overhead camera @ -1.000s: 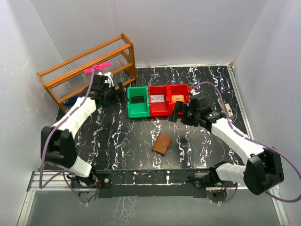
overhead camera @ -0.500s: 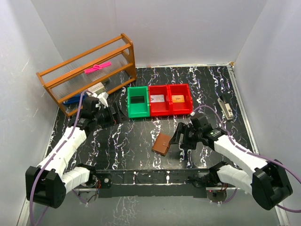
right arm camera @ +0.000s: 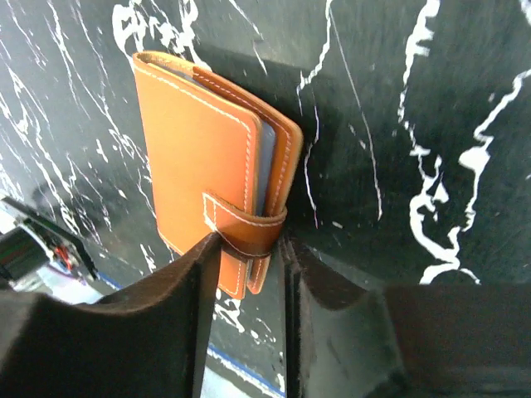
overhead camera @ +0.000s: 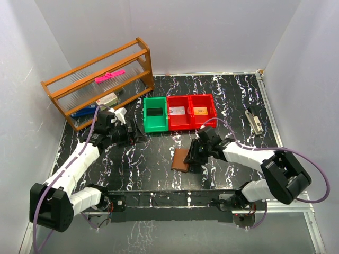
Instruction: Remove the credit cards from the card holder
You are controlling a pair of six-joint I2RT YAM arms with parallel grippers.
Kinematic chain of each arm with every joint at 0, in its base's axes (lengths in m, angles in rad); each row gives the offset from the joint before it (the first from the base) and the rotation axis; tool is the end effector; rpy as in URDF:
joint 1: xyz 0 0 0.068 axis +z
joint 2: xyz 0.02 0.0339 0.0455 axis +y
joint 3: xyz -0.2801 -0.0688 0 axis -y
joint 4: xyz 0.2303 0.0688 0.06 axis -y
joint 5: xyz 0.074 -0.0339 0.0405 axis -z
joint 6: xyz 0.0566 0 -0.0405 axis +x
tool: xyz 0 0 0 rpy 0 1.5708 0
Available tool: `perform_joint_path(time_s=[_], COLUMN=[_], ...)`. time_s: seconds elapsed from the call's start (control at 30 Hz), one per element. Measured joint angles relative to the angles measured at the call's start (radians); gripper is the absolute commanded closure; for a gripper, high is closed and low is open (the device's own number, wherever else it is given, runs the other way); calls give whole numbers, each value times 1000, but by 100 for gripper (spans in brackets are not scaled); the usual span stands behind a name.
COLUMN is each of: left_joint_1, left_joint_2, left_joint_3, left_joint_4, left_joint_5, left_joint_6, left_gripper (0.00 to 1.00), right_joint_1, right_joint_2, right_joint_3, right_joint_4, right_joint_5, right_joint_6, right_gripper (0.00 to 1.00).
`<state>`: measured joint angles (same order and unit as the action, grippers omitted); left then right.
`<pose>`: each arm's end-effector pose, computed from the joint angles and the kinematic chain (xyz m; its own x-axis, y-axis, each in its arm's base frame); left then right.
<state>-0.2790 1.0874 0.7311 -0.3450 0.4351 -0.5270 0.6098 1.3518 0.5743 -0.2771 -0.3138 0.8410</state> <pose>0.2072 -0.0842 0.2565 -0.8174 -0.2403 -0.5236 0.1715 0.7662 -0.6193 0.1773 0.1452 0.1569 -0.9744 0.1840 -0.1290 0.0849 0.8329 0.5469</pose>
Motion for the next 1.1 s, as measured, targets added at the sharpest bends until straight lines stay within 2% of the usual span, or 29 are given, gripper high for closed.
perform_joint_path(time_s=[0.07,0.2,0.23,0.3,0.37,0.63,0.83,0.93,1.1], left_joint_1=[-1,-3,-3,-5,-5,-5,-5,-5,-5], left_joint_2=[-1,-16,-25,-61,-107,-218,-243,-234,-233], left_joint_3=[0,0,-1,-11,-26,-46,-86,-94,-80], left_joint_4=[0,-15,-18,-14,-7,16,50,55,12], left_joint_5=[-5,-52,-66,-106,-142,-241,-252,-246,-293], left_joint_6=[2,0,-3,-18,-39,-145,-187,-199,-202], left_gripper=[22,23,21,9,2,1,1,1,1], right_joint_1=[0,0,0,0,0,11,55,107,276], right_joint_2=[5,-23,-40,-72,-98,-137,-146,-121,37], right_joint_3=[14,51,63,96,131,262,348,380,436], right_joint_4=[10,8,-2,-35,-72,-316,-509,-574,-639], right_joint_5=[32,74,90,123,158,370,576,658,759], right_joint_6=[-3,-24,-37,-69,-101,-206,-212,-201,-151], right_gripper=[90,97,97,98,98,98,96,96,95])
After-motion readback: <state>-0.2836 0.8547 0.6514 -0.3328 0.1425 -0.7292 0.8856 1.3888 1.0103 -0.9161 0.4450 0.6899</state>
